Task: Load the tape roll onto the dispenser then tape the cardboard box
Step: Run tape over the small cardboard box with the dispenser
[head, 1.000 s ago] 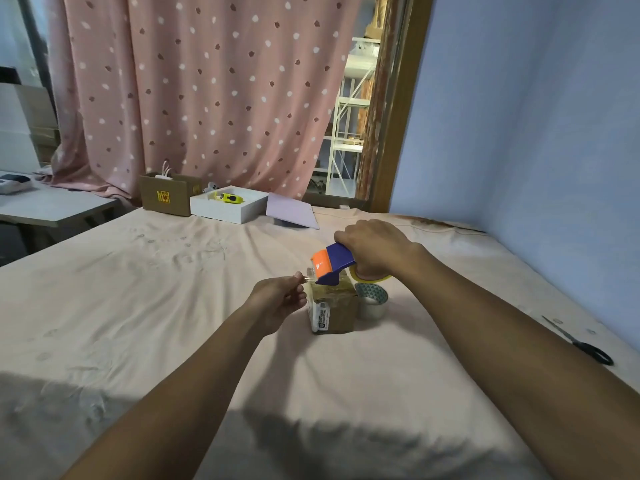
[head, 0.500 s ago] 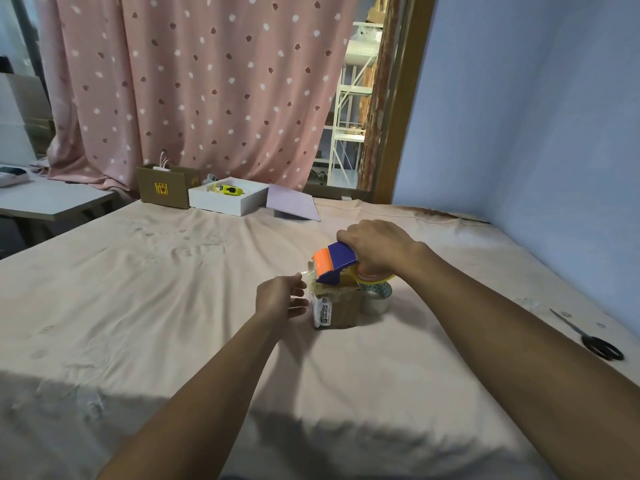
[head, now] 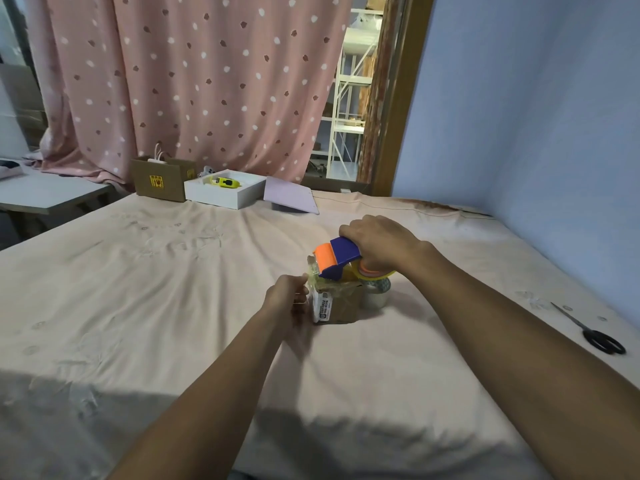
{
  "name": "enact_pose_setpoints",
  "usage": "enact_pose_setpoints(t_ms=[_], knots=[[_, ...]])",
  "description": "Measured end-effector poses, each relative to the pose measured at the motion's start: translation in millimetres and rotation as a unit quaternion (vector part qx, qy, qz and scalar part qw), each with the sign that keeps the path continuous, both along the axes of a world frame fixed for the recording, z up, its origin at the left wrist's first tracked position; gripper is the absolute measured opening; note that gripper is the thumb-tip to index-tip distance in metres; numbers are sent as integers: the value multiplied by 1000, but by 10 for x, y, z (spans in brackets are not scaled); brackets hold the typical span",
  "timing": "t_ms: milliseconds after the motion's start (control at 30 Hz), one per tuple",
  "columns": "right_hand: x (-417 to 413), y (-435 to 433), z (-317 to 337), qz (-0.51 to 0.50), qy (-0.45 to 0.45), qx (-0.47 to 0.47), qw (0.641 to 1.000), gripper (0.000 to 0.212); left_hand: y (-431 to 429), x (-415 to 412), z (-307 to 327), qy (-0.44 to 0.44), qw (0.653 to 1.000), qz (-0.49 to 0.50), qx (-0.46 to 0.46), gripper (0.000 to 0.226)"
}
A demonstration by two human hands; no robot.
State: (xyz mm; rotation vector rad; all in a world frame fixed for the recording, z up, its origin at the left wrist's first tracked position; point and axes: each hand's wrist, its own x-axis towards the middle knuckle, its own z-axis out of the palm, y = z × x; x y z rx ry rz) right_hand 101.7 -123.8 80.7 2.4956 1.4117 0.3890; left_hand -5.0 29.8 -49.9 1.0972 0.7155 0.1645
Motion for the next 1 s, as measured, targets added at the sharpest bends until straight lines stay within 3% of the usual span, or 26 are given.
enact_pose_setpoints(t_ms=[133, 233, 333, 467, 567, 700, 867, 1000], knots=[[-8, -15, -6, -5, 3, 4, 1000, 58, -123, 24, 89, -13, 997, 67, -29, 20], [-24, -27, -3, -8, 2, 0, 1000, 60, -200, 102, 5, 2, 982, 186, 38, 20], [-38, -35, 3, -7, -1, -4, 1000, 55, -325, 163, -27, -24, 971, 213, 105, 15], [-60, -25, 15, -10, 2, -10, 1000, 55, -316, 181, 37, -33, 932, 310, 183, 16], [-66, -18, 13, -10, 2, -6, 1000, 52, -325, 150, -13, -102, 922, 256, 273, 28], [-66, -38, -8, -9, -3, 9, 1000, 39, -478, 26, -163, -237, 883, 49, 403, 46], [-80, -4, -15, -9, 3, 9, 1000, 44, -541, -36, -159, -185, 925, -42, 329, 73], [-66, -6, -22, -16, 9, 13, 1000, 47, -483, -52, -190, -143, 903, -67, 400, 66]])
